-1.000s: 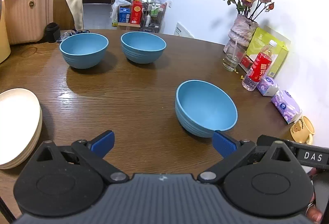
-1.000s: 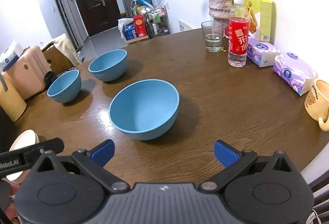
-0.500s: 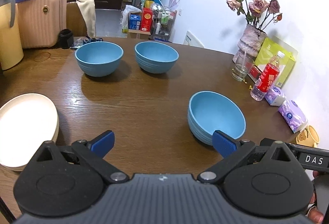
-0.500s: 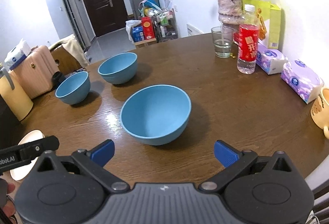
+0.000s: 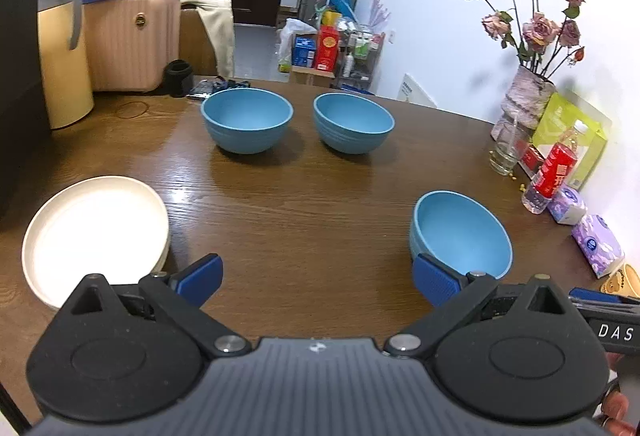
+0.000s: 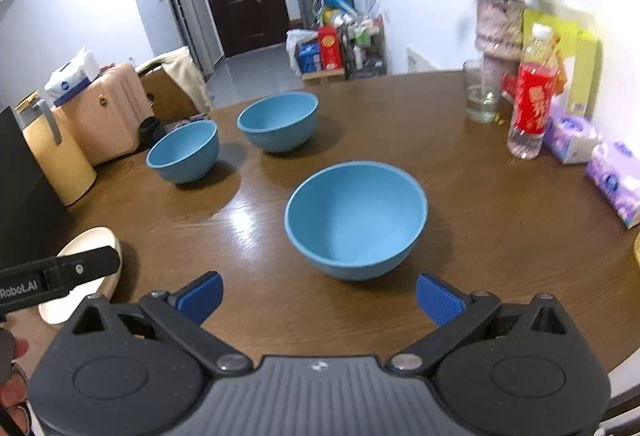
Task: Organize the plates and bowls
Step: 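Lift both open tools and move back toward the blue bowls by the bag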
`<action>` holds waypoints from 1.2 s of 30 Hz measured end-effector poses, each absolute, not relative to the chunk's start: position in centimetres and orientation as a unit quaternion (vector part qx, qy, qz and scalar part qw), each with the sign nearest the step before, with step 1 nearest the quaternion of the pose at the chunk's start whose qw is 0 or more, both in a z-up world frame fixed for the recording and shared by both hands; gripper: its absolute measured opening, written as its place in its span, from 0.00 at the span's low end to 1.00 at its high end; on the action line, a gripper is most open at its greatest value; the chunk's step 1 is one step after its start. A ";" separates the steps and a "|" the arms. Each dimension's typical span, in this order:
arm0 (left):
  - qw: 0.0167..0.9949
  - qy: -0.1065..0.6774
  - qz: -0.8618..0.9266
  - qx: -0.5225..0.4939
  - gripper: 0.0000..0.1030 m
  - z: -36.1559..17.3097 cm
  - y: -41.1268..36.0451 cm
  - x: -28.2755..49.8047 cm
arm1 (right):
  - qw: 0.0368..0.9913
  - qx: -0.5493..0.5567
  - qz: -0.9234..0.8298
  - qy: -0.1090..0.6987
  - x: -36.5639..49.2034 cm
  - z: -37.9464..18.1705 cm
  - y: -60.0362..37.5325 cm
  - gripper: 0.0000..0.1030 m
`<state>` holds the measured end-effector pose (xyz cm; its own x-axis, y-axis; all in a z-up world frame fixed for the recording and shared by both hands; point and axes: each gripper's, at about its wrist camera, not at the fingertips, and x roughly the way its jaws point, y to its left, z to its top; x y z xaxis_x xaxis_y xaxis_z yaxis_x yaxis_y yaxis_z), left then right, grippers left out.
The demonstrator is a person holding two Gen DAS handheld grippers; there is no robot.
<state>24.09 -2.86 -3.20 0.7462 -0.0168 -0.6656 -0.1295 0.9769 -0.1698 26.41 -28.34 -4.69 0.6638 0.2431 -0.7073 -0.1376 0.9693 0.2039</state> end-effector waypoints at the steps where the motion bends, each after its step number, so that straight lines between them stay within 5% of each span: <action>1: 0.928 0.355 0.033 -0.103 1.00 -3.2 -2.8 23.9 | 0.908 0.070 0.108 0.399 26.4 -4.8 -28.3 1.00; 36: 0.933 0.342 0.053 -0.099 1.00 1.6 6.8 29.7 | 0.901 0.066 0.116 0.414 31.9 -1.6 -18.8 1.00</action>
<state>29.67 6.83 1.58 0.7603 0.0315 -0.6488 -0.1669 0.9747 -0.1483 31.91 -18.79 -1.62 0.6308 0.2638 -0.7298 -0.1546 0.9643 0.2150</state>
